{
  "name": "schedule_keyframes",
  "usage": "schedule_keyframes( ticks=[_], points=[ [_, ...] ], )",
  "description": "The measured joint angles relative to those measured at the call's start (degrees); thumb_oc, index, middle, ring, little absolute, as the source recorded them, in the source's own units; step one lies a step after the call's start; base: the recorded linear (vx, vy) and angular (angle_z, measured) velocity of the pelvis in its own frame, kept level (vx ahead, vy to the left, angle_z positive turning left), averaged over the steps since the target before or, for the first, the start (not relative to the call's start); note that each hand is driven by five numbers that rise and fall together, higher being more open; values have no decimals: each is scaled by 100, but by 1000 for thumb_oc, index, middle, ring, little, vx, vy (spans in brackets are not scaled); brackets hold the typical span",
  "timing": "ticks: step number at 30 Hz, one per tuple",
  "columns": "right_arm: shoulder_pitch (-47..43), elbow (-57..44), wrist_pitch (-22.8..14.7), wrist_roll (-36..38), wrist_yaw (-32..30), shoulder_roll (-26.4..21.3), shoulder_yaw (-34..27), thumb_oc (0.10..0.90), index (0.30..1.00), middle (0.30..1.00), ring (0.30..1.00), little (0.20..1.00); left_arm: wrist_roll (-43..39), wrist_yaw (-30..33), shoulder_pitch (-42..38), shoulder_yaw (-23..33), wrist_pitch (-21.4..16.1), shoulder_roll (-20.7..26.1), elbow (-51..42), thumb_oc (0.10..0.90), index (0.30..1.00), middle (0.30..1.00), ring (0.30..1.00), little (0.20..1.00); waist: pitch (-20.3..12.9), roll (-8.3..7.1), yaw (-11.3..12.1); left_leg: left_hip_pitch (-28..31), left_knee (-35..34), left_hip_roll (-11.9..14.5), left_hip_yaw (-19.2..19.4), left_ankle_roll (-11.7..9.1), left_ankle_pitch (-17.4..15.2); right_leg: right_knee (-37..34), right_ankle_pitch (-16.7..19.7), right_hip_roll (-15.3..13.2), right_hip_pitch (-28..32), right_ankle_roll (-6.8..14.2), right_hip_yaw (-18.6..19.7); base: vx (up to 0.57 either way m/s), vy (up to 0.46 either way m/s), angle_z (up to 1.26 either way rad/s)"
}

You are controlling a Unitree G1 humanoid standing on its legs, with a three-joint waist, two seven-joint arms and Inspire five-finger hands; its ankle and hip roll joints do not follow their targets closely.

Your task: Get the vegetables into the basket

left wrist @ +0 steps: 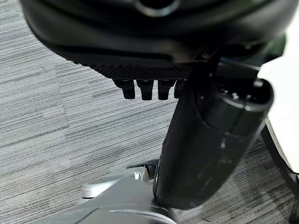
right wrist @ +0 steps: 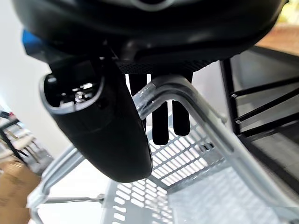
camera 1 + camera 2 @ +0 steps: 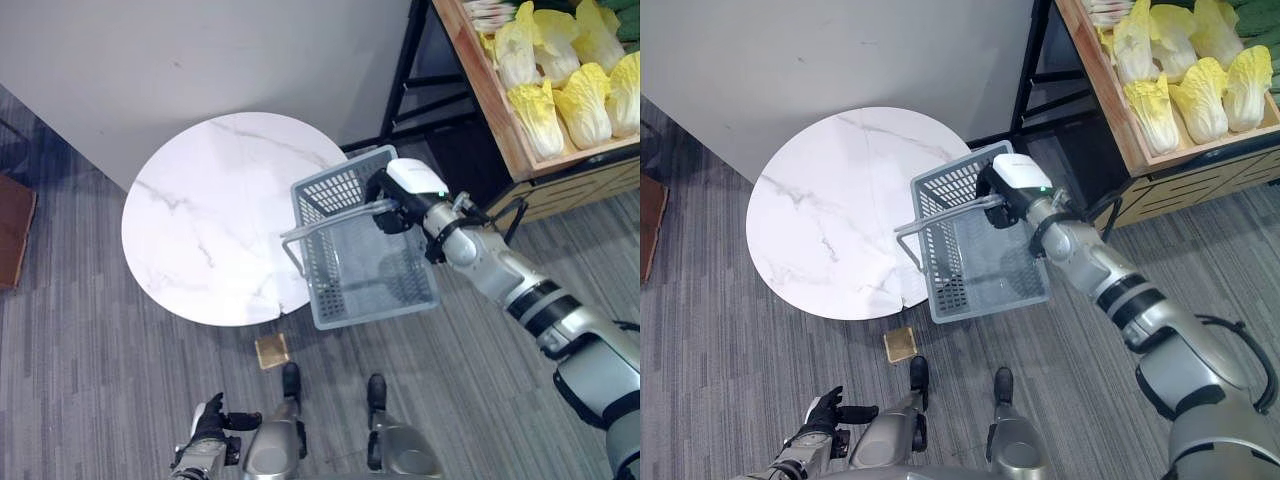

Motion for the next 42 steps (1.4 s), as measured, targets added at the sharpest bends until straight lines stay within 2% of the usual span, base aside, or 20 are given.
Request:
schedule_keyframes(
  ticks=[3,4,6,8,10,15,17,24,29,33,35,36,37,39,40,41,42],
  points=[
    [467,-251,-23,340,2,65,-317,400,300,300,300,300,41,16,115,126,32,-47,-29,900,1000,1000,1000,1000,-15,26,-19,43,-2,0,19,0,-19,0,0,-1,33,-1,16,3,-3,-1],
    [1078,-600,-23,614,0,104,-870,400,300,300,300,300,117,19,171,189,64,-82,-72,900,1000,1000,1000,1000,-44,73,-21,84,-23,-2,36,-44,-91,0,-6,-6,75,6,26,23,-13,-14],
    [1926,-1210,-79,1015,-27,193,-1241,400,300,300,300,300,192,66,428,317,132,-148,-71,900,1000,1000,1000,1000,-121,154,-203,187,-31,-6,111,-32,-147,-1,-22,-16,134,12,98,22,-26,-13],
    [3009,-1716,-81,1144,-56,401,-1953,400,300,300,300,300,324,74,526,424,168,-222,-112,900,1000,1000,1000,1000,-187,212,-266,290,-31,-3,132,3,-164,-1,-68,-17,224,16,113,31,-43,-7],
    [3542,-1958,-89,1334,-59,133,-2072,400,300,300,300,300,373,114,716,758,184,-321,-65,900,1000,1000,1000,1000,-240,235,-495,402,-32,12,276,4,-187,-2,-79,-10,259,14,226,42,-44,-32],
    [3504,-1958,-89,1055,-87,-337,-2077,400,300,300,300,300,488,120,718,574,179,-332,-66,900,1000,1000,1000,1000,-320,263,-457,434,-32,24,294,6,-208,-2,-80,1,283,14,235,13,-2,-5],
    [3466,-1957,-91,821,-94,-375,-2077,400,300,300,300,300,509,119,718,571,179,-314,-4,900,1000,1000,1000,1000,-341,233,-454,450,-32,24,326,-37,-254,-2,-80,-1,283,14,274,20,32,-6],
    [3465,-1958,-176,434,-129,-411,-2076,400,300,300,300,300,616,122,713,537,208,-249,7,900,1000,1000,1000,1000,-385,117,-450,496,-4,-17,423,28,-267,0,-83,-42,272,23,359,-7,68,-7],
    [3599,-1956,-215,247,-179,-417,-2194,400,300,300,300,300,711,124,607,529,220,-207,20,900,1000,1000,1000,1000,-326,-11,-470,490,-3,-172,557,108,-344,236,-146,-191,105,150,462,-42,160,-10],
    [3793,-1963,-279,191,-238,-349,-2328,400,300,300,300,300,834,126,541,480,238,-58,27,900,1000,1000,1000,1000,-197,-245,-589,564,-32,-355,669,226,-412,341,-166,-386,73,285,568,-85,115,-13],
    [3842,-1963,-283,79,-296,-184,-2394,400,300,300,300,300,938,127,454,320,243,98,32,900,1000,1000,1000,1000,-85,-415,-637,543,-33,-438,939,354,-437,487,-69,-469,-163,391,705,-174,160,-52],
    [3977,-1961,-281,74,-335,-161,-2441,400,300,300,300,300,989,128,364,278,239,153,18,900,1000,1000,1000,1000,-55,-431,-643,523,-35,-450,1011,464,-490,426,104,-487,-199,409,576,-193,157,-50],
    [4049,-1952,-281,75,-373,-131,-2451,400,300,300,300,300,1003,130,360,264,222,175,-32,900,1000,1000,1000,1000,-51,-431,-628,524,-30,-438,1073,491,-481,356,244,-465,-204,399,412,-137,119,-33],
    [4033,-1901,-281,73,-400,-68,-2434,400,300,300,300,300,1003,138,337,257,194,189,-120,900,1000,1000,1000,1000,-14,-384,-532,521,-36,-306,1296,603,-441,172,620,-364,-255,359,30,-44,51,-48],
    [4032,-1883,-282,69,-410,-69,-2435,400,300,300,300,300,1008,159,283,257,173,175,-124,900,1000,1000,1000,1000,18,-327,-460,525,-36,-239,1384,677,-469,215,498,-363,-300,364,-285,-46,34,-63],
    [4032,-1870,-280,50,-418,-67,-2430,400,300,300,300,300,1039,214,252,254,149,141,-131,900,1000,1000,1000,1000,48,-251,-430,525,-33,-112,1531,700,-454,570,237,-518,-316,366,-713,-66,45,-59],
    [4033,-1873,-286,28,-418,-61,-2413,400,300,300,300,300,1039,234,255,254,142,143,-130,900,1000,1000,1000,1000,40,-204,-365,520,-31,-5,1616,706,-449,814,124,-624,-295,395,-836,-46,25,-61]
  ],
)
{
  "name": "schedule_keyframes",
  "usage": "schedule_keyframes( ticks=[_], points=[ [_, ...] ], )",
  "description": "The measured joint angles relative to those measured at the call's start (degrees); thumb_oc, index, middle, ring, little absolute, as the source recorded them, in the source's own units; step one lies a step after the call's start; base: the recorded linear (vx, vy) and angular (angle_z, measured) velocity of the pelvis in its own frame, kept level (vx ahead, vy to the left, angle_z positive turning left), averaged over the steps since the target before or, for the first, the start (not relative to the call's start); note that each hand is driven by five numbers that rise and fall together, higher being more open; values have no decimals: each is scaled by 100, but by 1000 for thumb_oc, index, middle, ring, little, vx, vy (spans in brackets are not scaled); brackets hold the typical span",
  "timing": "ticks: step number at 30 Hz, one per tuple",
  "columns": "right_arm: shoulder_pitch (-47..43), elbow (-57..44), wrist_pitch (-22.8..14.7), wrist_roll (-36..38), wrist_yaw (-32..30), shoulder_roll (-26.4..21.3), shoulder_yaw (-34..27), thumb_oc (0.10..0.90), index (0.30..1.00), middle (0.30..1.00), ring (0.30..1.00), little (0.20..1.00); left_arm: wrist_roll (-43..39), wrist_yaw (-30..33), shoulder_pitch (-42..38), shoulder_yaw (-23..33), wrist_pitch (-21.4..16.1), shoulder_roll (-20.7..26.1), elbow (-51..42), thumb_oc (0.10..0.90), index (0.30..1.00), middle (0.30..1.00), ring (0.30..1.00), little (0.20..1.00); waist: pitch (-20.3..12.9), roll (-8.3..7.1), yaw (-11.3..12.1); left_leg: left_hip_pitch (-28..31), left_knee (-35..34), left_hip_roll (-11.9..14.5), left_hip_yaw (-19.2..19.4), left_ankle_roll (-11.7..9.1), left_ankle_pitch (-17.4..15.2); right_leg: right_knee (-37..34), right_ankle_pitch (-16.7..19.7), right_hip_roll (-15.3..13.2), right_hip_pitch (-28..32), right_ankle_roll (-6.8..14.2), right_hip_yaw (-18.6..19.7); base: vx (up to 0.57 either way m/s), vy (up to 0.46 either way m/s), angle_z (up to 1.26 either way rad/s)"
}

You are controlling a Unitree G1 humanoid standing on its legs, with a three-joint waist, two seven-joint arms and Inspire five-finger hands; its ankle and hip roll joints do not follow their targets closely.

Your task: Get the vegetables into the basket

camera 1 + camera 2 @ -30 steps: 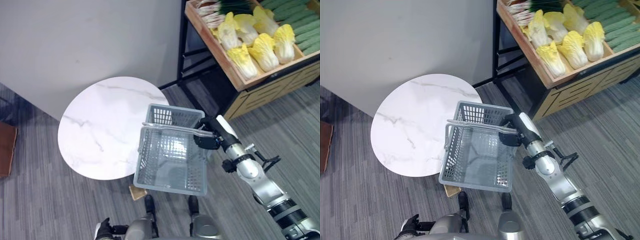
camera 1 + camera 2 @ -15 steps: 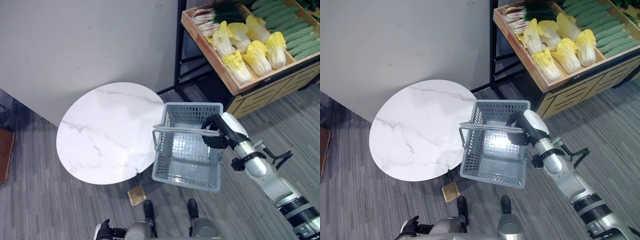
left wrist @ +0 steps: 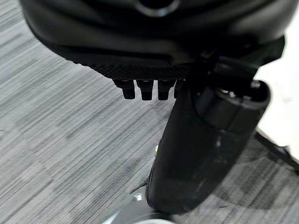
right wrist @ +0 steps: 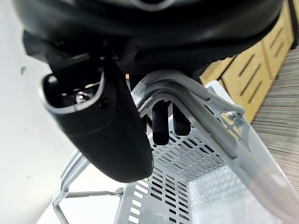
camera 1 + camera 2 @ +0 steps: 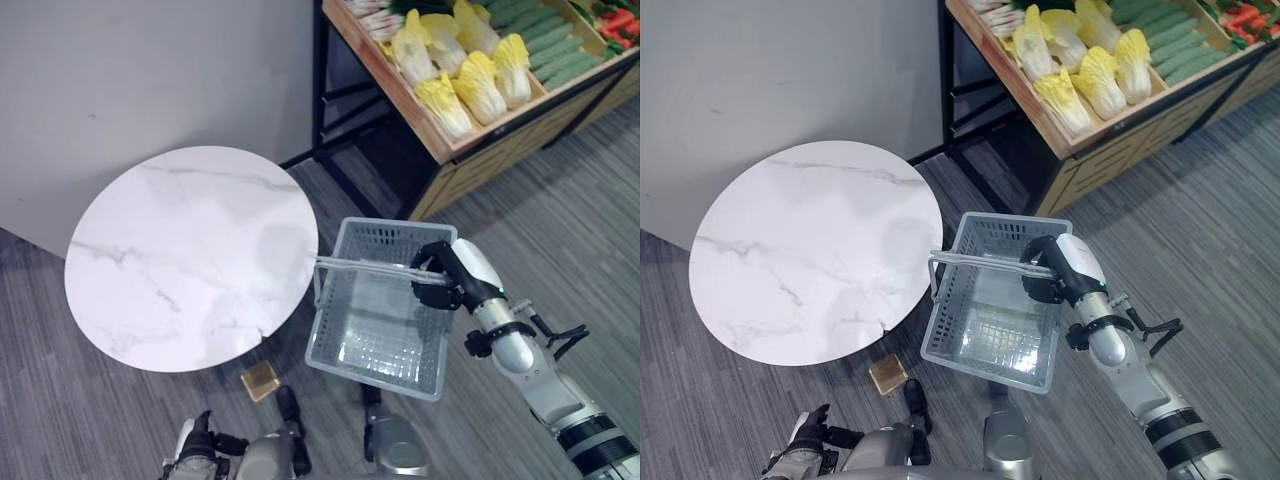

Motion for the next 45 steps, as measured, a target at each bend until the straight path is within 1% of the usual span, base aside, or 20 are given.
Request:
schedule_keyframes(
  ticks=[2,4,7,10,16,18,22,23,24,26,27,28,29,31,33,34,37,39,41,45],
  points=[
    [-52,-13,-18,-3,-3,59,13,400,300,300,300,300,-1,2,44,3,7,60,-87,900,1000,1000,1000,1000,-8,-11,261,47,32,200,352,-61,45,606,-273,-314,33,81,-314,-19,-9,-85],
    [-70,-117,-58,-2,-28,60,10,400,300,300,300,300,-1,-3,108,25,10,153,-127,900,1000,1000,1000,1000,-53,-139,281,46,31,176,403,-255,114,171,-142,-505,504,191,-299,-12,-70,-48],
    [-458,-106,-58,-9,-28,48,100,400,300,300,300,300,-7,0,262,258,3,113,-161,900,1000,1000,1000,1000,-67,-171,327,168,33,281,783,-545,247,-756,-186,-257,811,185,-439,62,-120,-66],
    [-543,-103,-58,-9,-56,-115,103,400,300,300,300,300,-6,3,409,398,24,6,-142,900,1000,1000,1000,1000,-222,-53,119,265,34,486,899,-726,277,-821,-246,-48,838,95,-372,-36,-183,-39],
    [-418,-85,-57,-41,-59,-228,63,400,300,300,300,300,-6,6,425,383,23,28,-104,900,1000,1000,1000,1000,-370,-73,25,252,121,676,970,-805,320,-823,-274,122,762,-2,-254,-31,-185,-11],
    [-375,-44,-56,-53,-59,-282,58,400,300,300,300,300,-5,3,434,382,24,10,-81,900,1000,1000,1000,1000,-396,-25,-17,271,130,711,976,-828,338,-825,-271,146,767,-4,-240,-5,-246,-5],
    [-28,-51,-136,-54,-60,-421,-153,400,300,300,300,300,-6,14,453,350,25,-162,-108,900,1000,1000,1000,1000,-464,291,-45,289,414,840,890,-829,339,-825,-337,207,848,-35,-192,-8,-236,-8],
    [6,-48,-136,-55,-61,-415,-163,400,300,300,300,300,-10,61,466,337,20,-180,-152,900,1000,1000,1000,1000,-451,308,-18,283,607,846,638,-844,348,-820,-406,192,848,-153,-55,15,-97,-51],
    [35,-49,-137,-60,-59,-424,-158,400,300,300,300,300,-20,120,521,319,7,-208,-264,900,1000,1000,1000,1000,-438,289,110,244,868,855,15,-874,367,-795,-385,146,836,-185,141,33,-46,-79],
    [-13,-57,-163,-64,-132,-413,-159,400,300,300,300,300,-22,220,665,275,-63,-242,-523,900,1000,1000,1000,1000,-403,236,57,-2,1414,744,-1018,-984,257,-806,-136,105,791,-308,519,61,-35,-83],
    [-36,-59,-189,-64,-181,-428,-128,400,300,300,300,300,-24,319,679,172,-110,-242,-570,900,1000,1000,1000,1000,-419,176,140,-23,1193,392,-2077,-1224,-298,-792,-171,-18,613,-345,831,46,26,-124],
    [-116,-85,-250,-65,-183,-490,-128,400,300,300,300,300,-20,368,671,128,-168,-239,-569,900,1000,1000,1000,1000,-409,129,277,49,616,109,-2632,-1202,-436,-811,-132,-13,361,-294,1244,29,40,-152],
    [-172,-82,-283,-57,-217,-543,-143,400,300,300,300,300,-4,378,611,99,-163,-244,-567,900,1000,1000,1000,1000,-399,144,262,19,167,1,-2853,-1163,-422,-811,-55,52,177,-266,1473,13,35,-144],
    [-213,-60,-270,-51,-247,-680,-151,400,300,300,300,300,4,473,528,-83,-123,-233,-634,900,1000,1000,1000,1000,-296,298,190,-116,102,-67,-3042,-887,-454,-825,-4,298,77,-186,1566,13,108,-99],
    [-117,-104,-290,-52,-232,-637,-126,400,300,300,300,300,42,476,340,-168,-176,-118,-682,900,1000,1000,1000,1000,-97,12,128,-139,442,-166,-2783,-902,-401,-846,-70,199,80,-103,1604,38,287,-73],
    [-8,-118,-307,-55,-231,-638,-149,400,300,300,300,300,150,428,191,-401,-174,-44,-610,900,1000,1000,1000,1000,-74,-103,-8,-117,386,-222,-2586,-735,-357,-821,-248,89,39,40,1654,32,269,-44],
    [68,-94,-284,-60,-221,-580,-163,400,300,300,300,300,364,393,234,-522,-256,0,-638,900,1000,1000,1000,1000,-96,-150,-85,227,57,-371,-2147,-552,-201,-812,-227,-106,-8,92,1745,19,262,-58],
    [139,-92,-284,-44,-222,-417,-185,400,300,300,300,300,406,325,205,-553,-242,11,-579,900,1000,1000,1000,1000,-119,-226,-128,346,49,-532,-2008,-518,-273,-716,190,-203,-67,197,1970,-27,378,-49],
    [121,-78,-281,-40,-221,-10,-140,400,300,300,300,300,461,297,207,-597,-232,-22,-507,900,1000,1000,1000,1000,-124,-180,-90,449,81,-548,-1547,-488,-370,-620,300,-155,-246,177,2275,-89,281,-96],
    [99,-68,-281,-39,-231,23,-78,400,300,300,300,300,541,240,120,-577,-242,-12,-366,900,1000,1000,1000,1000,-122,-211,-109,547,222,-589,-1112,-431,-566,-615,703,-57,-355,42,2020,-108,90,-66]
  ],
)
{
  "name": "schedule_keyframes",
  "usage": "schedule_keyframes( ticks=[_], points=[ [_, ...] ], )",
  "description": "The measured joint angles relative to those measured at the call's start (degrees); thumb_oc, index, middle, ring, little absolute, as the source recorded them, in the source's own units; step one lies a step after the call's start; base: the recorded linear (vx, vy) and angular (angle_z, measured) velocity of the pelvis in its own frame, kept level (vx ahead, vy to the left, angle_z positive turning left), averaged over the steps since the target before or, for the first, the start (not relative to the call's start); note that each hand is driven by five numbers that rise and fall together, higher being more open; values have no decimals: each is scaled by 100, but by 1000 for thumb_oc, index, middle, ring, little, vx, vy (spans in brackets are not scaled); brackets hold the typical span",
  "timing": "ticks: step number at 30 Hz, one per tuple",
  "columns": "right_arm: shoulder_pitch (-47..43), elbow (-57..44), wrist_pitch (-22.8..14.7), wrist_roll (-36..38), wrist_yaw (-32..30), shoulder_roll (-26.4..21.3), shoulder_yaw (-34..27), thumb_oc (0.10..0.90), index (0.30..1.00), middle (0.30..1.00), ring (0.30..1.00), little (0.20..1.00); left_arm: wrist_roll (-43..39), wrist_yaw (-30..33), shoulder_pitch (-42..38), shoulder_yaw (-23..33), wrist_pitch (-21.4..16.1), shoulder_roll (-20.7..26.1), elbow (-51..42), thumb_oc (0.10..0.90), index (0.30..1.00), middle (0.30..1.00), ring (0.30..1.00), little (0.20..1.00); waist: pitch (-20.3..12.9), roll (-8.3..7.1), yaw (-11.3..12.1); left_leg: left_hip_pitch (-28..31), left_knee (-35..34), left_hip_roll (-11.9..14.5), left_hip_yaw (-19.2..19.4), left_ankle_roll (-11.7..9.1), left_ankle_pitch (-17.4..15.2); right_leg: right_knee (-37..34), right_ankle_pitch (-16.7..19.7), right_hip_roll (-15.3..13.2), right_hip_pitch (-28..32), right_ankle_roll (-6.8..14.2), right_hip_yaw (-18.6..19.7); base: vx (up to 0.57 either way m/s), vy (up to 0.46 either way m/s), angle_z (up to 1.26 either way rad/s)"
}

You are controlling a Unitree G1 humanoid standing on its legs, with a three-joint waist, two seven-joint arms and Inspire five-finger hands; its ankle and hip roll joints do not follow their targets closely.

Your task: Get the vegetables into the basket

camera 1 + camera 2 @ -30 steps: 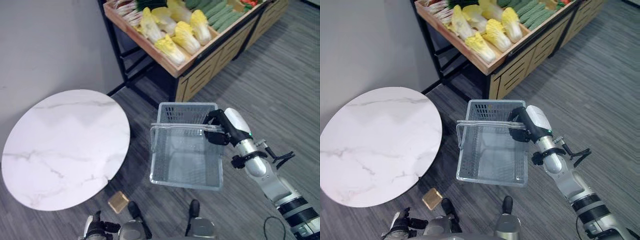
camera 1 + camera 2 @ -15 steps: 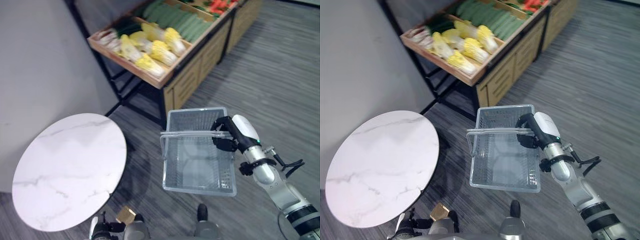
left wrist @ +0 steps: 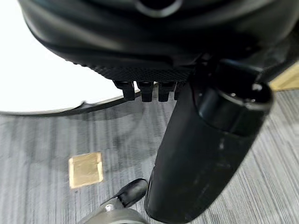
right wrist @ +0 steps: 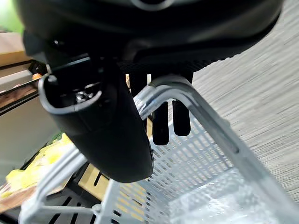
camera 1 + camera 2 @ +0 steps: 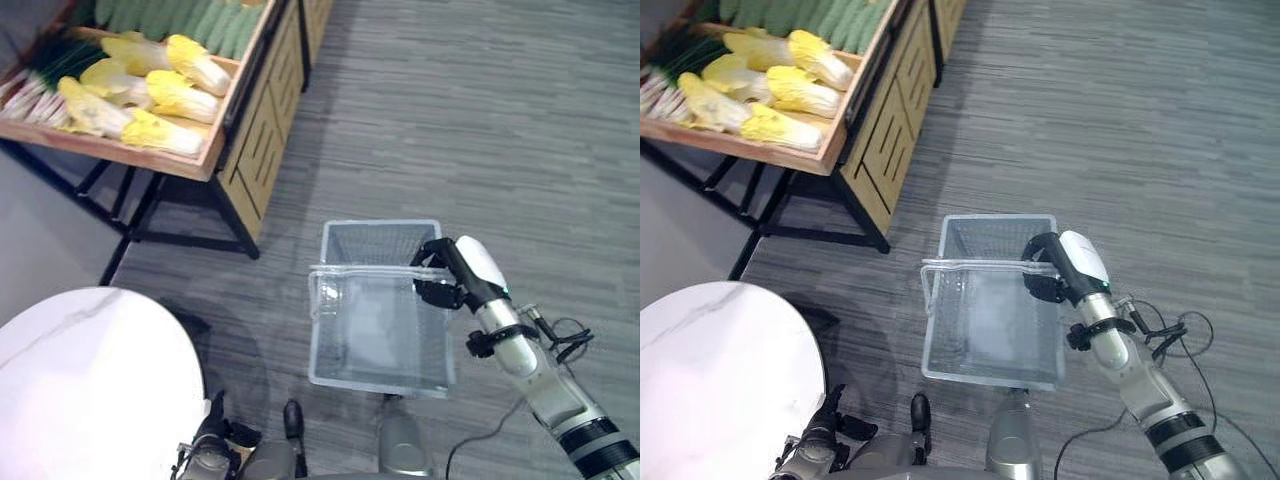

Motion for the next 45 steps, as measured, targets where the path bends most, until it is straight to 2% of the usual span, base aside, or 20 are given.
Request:
schedule_keyframes(
  ticks=[1,2,3,4,5,7,8,9,15,20,23,24,26,33,36,38,40,42,43,45],
  points=[
    [-22,7,2,1,-22,37,-3,400,300,300,300,300,23,-10,-45,-5,2,22,0,900,1000,1000,1000,1000,13,-26,-2,-70,129,5,96,46,-75,35,155,51,-87,-72,-164,-127,82,-68],
    [-105,50,-5,-2,-23,79,12,400,300,300,300,300,31,-32,-55,0,4,48,17,900,1000,1000,1000,1000,15,-29,49,-126,229,51,322,113,-124,-145,602,149,-173,-83,-365,-102,47,-114],
    [-228,200,-23,0,-38,185,46,400,300,300,300,300,92,-129,-50,137,12,86,58,900,1000,1000,1000,1000,4,77,112,-68,74,311,647,167,-29,31,358,260,-231,-199,-1354,-70,3,-102],
    [-158,213,-12,-4,-30,99,52,400,300,300,300,300,128,-137,-25,220,18,94,9,900,1000,1000,1000,1000,-38,165,115,-47,-26,442,698,150,66,545,-261,273,-162,-235,-1749,-44,-38,-101],
    [-184,202,-17,-8,-32,31,43,400,300,300,300,300,130,-141,-6,228,6,200,-59,900,1000,1000,1000,1000,-48,225,309,-68,-72,622,839,98,144,1057,-766,120,37,-109,-2068,6,-99,-62],
    [-167,196,-15,-27,-31,10,-62,400,300,300,300,300,145,-157,85,230,83,302,-69,900,1000,1000,1000,1000,-102,117,412,-76,-83,594,966,-5,209,360,-781,-212,859,70,-2056,43,-115,-55],
    [-173,194,-28,-27,-31,-3,-105,400,300,300,300,300,145,-161,143,240,92,332,-62,900,1000,1000,1000,1000,-120,71,453,-73,-129,548,1060,-86,262,-27,-778,-205,1031,99,-1941,39,-128,-51],
    [-207,225,-19,-16,-33,-33,-173,400,300,300,300,300,146,-170,254,284,102,243,-80,900,1000,1000,1000,1000,-103,200,432,-73,-179,635,1165,-197,360,-211,-800,-43,1046,91,-1915,53,-152,-46],
    [148,499,32,-17,-47,-431,-476,400,300,300,300,300,249,-194,455,306,98,111,-258,900,1000,1000,1000,1000,-190,350,247,-8,-180,1005,1111,-343,529,-215,-818,336,1054,-37,-1806,56,-117,-15],
    [484,1308,59,-432,-119,-632,-808,400,300,300,300,300,246,-371,462,284,35,98,-453,900,1000,1000,1000,1000,-232,395,162,-69,-182,1003,1071,-460,572,-217,-778,325,990,-28,-1791,47,-99,2],
    [914,2022,38,-690,-173,-704,-894,400,300,300,300,300,244,-417,563,188,11,69,-443,900,1000,1000,1000,1000,-367,541,111,-102,-181,1010,1079,-459,574,-219,-774,320,947,-33,-1776,66,-89,-2],
    [1252,2255,48,-689,-235,-673,-1050,400,300,300,300,300,244,-416,580,192,6,-1,-394,900,1000,1000,1000,1000,-450,671,102,-104,-181,1011,1077,-459,575,-217,-762,336,950,-58,-1779,76,-79,-2],
    [1657,2386,43,-702,-411,-461,-1368,400,300,300,300,300,246,-403,595,199,-2,-82,-373,900,1000,1000,1000,1000,-510,746,22,-58,-181,1043,1072,-459,575,-221,-773,371,994,-71,-1778,65,-53,-1],
    [1800,2606,91,-818,-684,-30,-1468,400,300,300,300,300,248,-364,652,191,0,-171,-450,900,1000,1000,1000,1000,-572,715,-59,-72,-185,1023,1052,-505,549,-213,-785,348,980,-29,-1760,26,-59,-1],
    [1300,2656,97,-814,-729,-26,-1365,400,300,300,300,300,242,-349,468,190,-17,3,-500,900,1000,1000,1000,1000,-470,725,-44,-571,28,1079,1021,-425,641,558,-1003,312,194,-148,-1674,23,-211,-2],
    [1373,2658,107,-812,-729,11,-1343,400,300,300,300,300,238,-270,375,225,-15,44,-469,900,1000,1000,1000,1000,-355,628,36,-561,172,1147,784,-409,668,407,-1060,341,444,-137,-1843,32,-218,37],
    [1329,2623,62,-807,-859,30,-1355,400,300,300,300,300,153,-203,359,243,-60,107,-525,900,1000,1000,1000,1000,-159,545,108,-856,735,1269,441,-510,733,577,-1237,407,494,-347,-2013,45,-197,56],
    [1291,2623,68,-807,-869,31,-1366,400,300,300,300,300,4,-151,274,290,-134,248,-652,900,1000,1000,1000,1000,-1,359,320,-1205,1306,1222,-42,-834,1002,556,-1280,295,515,-396,-2019,30,-22,26],
    [1265,2621,67,-806,-886,27,-1429,400,300,300,300,300,-36,-138,232,281,-143,244,-703,900,1000,1000,1000,1000,45,284,372,-1331,1432,1132,-324,-887,1021,469,-1247,270,571,-442,-1968,109,7,6],
    [1086,2627,78,-800,-974,-5,-1492,400,300,300,300,300,-35,-145,230,196,-110,154,-515,900,1000,1000,1000,1000,37,327,358,-1329,1091,831,-673,-950,861,356,-1238,179,587,-451,-1947,221,45,8]
  ],
)
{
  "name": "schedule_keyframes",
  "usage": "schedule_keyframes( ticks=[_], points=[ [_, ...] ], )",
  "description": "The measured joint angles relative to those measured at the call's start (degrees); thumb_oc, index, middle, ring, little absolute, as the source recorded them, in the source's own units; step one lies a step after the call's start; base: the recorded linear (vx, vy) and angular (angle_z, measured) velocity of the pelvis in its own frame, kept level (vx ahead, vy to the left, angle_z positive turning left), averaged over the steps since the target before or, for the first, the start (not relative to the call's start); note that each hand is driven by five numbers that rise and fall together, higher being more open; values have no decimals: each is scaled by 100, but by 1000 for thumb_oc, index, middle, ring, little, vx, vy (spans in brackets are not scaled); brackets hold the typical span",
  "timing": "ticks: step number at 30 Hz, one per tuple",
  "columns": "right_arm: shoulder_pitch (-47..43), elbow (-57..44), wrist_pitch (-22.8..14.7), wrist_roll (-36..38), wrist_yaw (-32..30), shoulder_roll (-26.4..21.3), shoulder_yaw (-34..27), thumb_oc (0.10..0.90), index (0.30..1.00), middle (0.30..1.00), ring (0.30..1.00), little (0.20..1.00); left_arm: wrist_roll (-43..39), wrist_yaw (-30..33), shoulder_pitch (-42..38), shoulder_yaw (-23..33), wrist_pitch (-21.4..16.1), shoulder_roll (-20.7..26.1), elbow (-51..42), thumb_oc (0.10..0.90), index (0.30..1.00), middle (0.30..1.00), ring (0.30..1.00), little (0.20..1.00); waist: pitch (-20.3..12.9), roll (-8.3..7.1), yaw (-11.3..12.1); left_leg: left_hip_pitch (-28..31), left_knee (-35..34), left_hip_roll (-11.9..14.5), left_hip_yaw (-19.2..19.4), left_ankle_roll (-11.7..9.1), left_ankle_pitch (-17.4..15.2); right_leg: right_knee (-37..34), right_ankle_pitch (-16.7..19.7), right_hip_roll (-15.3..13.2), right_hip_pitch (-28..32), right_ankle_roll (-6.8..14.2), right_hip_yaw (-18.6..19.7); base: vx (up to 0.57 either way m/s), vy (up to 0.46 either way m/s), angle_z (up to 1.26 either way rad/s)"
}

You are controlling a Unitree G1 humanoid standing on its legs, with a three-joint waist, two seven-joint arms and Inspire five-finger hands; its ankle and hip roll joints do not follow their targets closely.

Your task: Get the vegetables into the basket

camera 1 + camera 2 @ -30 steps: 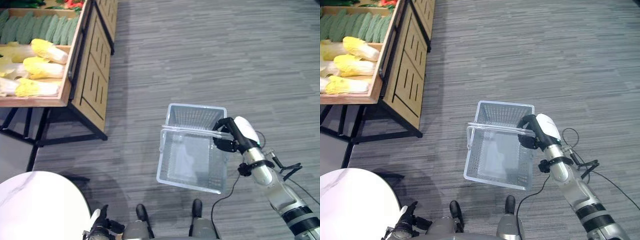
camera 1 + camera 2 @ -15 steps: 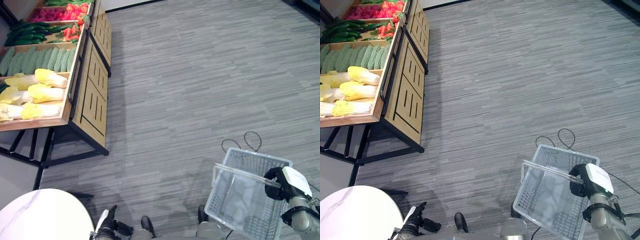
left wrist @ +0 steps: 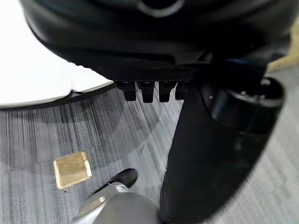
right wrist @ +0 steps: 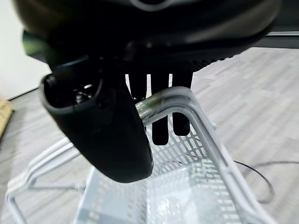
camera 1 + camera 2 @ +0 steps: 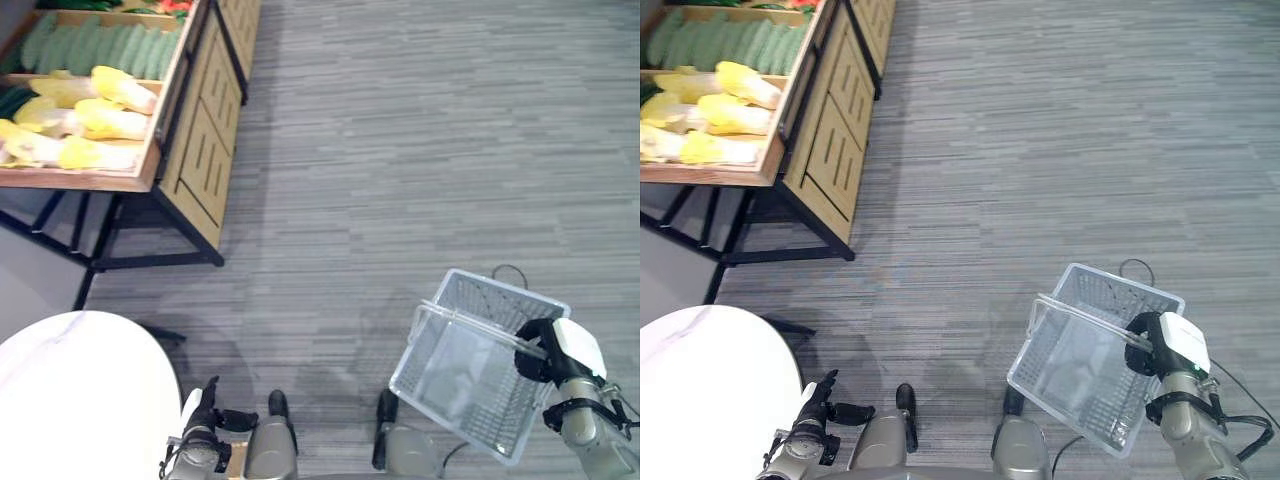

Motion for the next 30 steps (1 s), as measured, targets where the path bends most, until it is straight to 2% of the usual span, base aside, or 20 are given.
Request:
schedule_keyframes(
  ticks=[1,3,4,5,6,7,8,9,10,11,12,13,20,22,24,25,26,28,30],
  points=[
    [-89,5,2,0,-38,15,3,400,300,300,300,300,2,7,-33,-8,-7,-27,148,900,1000,1000,1000,1000,2,-4,-26,-1,-367,-146,-142,51,-126,-93,-2,-29,-24,3,10,225,76,3],
    [-168,78,6,9,-64,88,24,400,300,300,300,300,-3,1,-93,-7,89,-77,370,900,1000,1000,1000,1000,29,-38,1,-85,-1095,-87,-150,189,-215,-385,35,43,25,-30,118,270,117,2],
    [-168,97,6,9,-67,89,24,400,300,300,300,300,-3,0,-87,-7,89,-79,371,900,1000,1000,1000,1000,30,-40,7,-86,-1133,-85,-168,189,-215,-399,36,45,33,-29,129,273,122,-4],
    [-133,206,72,12,-68,87,22,400,300,300,300,300,1,0,24,-7,94,-102,309,900,1000,1000,1000,1000,34,-42,89,-27,-1269,-117,-247,182,-227,-471,137,60,122,90,349,387,225,-20],
    [-109,204,83,10,-69,91,22,400,300,300,300,300,9,0,163,2,95,-126,301,900,1000,1000,1000,1000,16,22,120,112,-1246,-118,-404,226,-337,-520,252,91,211,190,486,287,207,-52],
    [-99,188,79,8,-76,125,22,400,300,300,300,300,14,-4,271,5,96,-152,305,900,1000,1000,1000,1000,33,96,183,260,-1217,-131,-546,336,-251,-546,222,112,257,237,666,358,294,-70],
    [-78,99,77,5,-86,202,12,400,300,300,300,300,28,-5,301,37,120,-144,319,900,1000,1000,1000,1000,102,-51,255,272,-1104,-235,-319,393,-253,-586,197,-25,299,271,830,166,163,-78],
    [-42,-13,59,4,-86,254,12,400,300,300,300,300,39,-8,325,111,124,-151,320,900,1000,1000,1000,1000,128,-114,296,309,-1041,-378,-122,518,-301,-564,179,-196,302,295,922,159,172,-54],
    [54,-119,61,4,-83,285,12,400,300,300,300,300,50,-6,340,114,132,-150,317,900,1000,1000,1000,1000,149,-198,279,318,-1021,-487,-13,642,-283,-558,179,-299,301,308,926,127,133,-24],
    [175,-229,61,3,-80,338,13,400,300,300,300,300,52,-7,331,102,138,-117,273,900,1000,1000,1000,1000,160,-265,255,298,-1011,-626,36,859,-261,-553,233,-428,296,321,900,164,197,0],
    [228,-226,70,3,-76,490,15,400,300,300,300,300,54,-4,302,99,131,-24,187,900,1000,1000,1000,1000,179,-406,224,273,-970,-771,93,903,-269,-516,324,-565,269,338,875,172,234,-12],
    [153,-176,106,3,-68,740,32,400,300,300,300,300,54,-3,211,41,135,110,97,900,1000,1000,1000,1000,176,-479,286,282,-948,-814,229,1012,-360,-429,453,-606,155,340,870,173,246,-27],
    [-468,-162,124,1,-69,833,328,400,300,300,300,300,53,19,-196,-12,26,425,-290,900,1000,1000,1000,1000,147,-541,328,424,-1063,-861,529,1187,-519,-25,734,-613,-142,517,790,104,191,-24],
    [-860,23,146,4,-68,853,461,400,300,300,300,300,53,11,-220,-12,65,446,-315,900,1000,1000,1000,1000,140,-522,346,476,-1072,-700,724,1200,-519,744,698,-545,-625,549,718,112,131,-42],
    [-794,3,126,5,-74,853,463,400,300,300,300,300,54,11,-230,-13,65,448,-326,900,1000,1000,1000,1000,122,-544,282,604,-1096,-746,653,1240,-581,927,689,-563,-584,568,717,177,145,1],
    [-778,-3,143,3,-72,858,467,400,300,300,300,300,53,4,-244,-17,62,435,-304,900,1000,1000,1000,1000,132,-526,251,751,-1169,-741,581,1278,-635,1563,657,-588,-832,611,844,155,38,-1],
    [-750,-51,146,4,-73,875,467,400,300,300,300,300,53,3,-244,-8,82,423,-295,900,1000,1000,1000,1000,142,-493,234,858,-1247,-732,591,1313,-606,1967,350,-600,-1072,702,861,144,-12,14],
    [-523,-153,131,3,-71,904,502,400,300,300,300,300,53,21,-216,0,87,513,-174,900,1000,1000,1000,1000,94,-549,180,943,-1270,-779,531,1380,-662,1704,238,-563,-1157,649,767,156,-47,19],
    [-590,-153,138,8,-73,918,512,400,300,300,300,300,53,27,-224,21,121,521,90,900,1000,1000,1000,1000,107,-539,111,951,-1268,-802,535,1389,-701,853,265,-398,-1226,637,653,191,-73,1]
  ],
)
